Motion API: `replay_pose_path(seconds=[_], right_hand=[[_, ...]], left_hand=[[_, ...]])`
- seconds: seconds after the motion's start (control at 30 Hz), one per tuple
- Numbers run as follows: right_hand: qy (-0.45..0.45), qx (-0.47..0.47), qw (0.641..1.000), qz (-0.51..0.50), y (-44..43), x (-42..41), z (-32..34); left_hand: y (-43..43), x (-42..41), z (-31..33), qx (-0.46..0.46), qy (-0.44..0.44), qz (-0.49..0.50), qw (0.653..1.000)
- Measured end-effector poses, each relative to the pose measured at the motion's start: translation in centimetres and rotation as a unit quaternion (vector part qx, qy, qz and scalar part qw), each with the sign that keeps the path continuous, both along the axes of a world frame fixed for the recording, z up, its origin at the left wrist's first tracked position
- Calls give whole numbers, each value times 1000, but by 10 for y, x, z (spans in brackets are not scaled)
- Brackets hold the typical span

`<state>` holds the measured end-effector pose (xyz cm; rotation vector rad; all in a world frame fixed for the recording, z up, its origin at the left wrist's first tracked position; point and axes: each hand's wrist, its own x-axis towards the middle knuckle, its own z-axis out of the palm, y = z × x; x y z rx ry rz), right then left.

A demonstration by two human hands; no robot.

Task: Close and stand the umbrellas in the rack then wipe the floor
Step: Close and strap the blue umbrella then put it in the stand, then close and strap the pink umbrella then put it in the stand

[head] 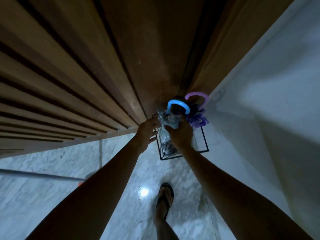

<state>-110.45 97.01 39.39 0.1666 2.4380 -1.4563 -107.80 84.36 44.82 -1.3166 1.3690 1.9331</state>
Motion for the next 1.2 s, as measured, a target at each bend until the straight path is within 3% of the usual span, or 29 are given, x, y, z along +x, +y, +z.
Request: replay_pose_path(seconds=[0.23, 0.4, 0.67, 0.8, 1.0, 1.2], right_hand=[[-95, 26, 994, -43, -19, 54, 75], [-163, 43, 980, 111, -82, 116, 135], [-109, -20, 920, 377, -236, 340, 259], [-84, -45, 853, 513, -313, 527, 312], [-111, -45, 690, 714, -366, 822, 361], [-112, -41, 540, 833, -371, 1044, 376]], left_hand=[[-41, 82, 85, -156, 39, -108, 981], [-99, 202, 149, -253, 46, -110, 960], [-191, 522, 261, -403, -21, 4, 915], [-208, 728, 305, -462, -64, 123, 876], [-174, 1008, 350, -489, -155, 320, 797], [-118, 1197, 343, -461, -234, 460, 721]])
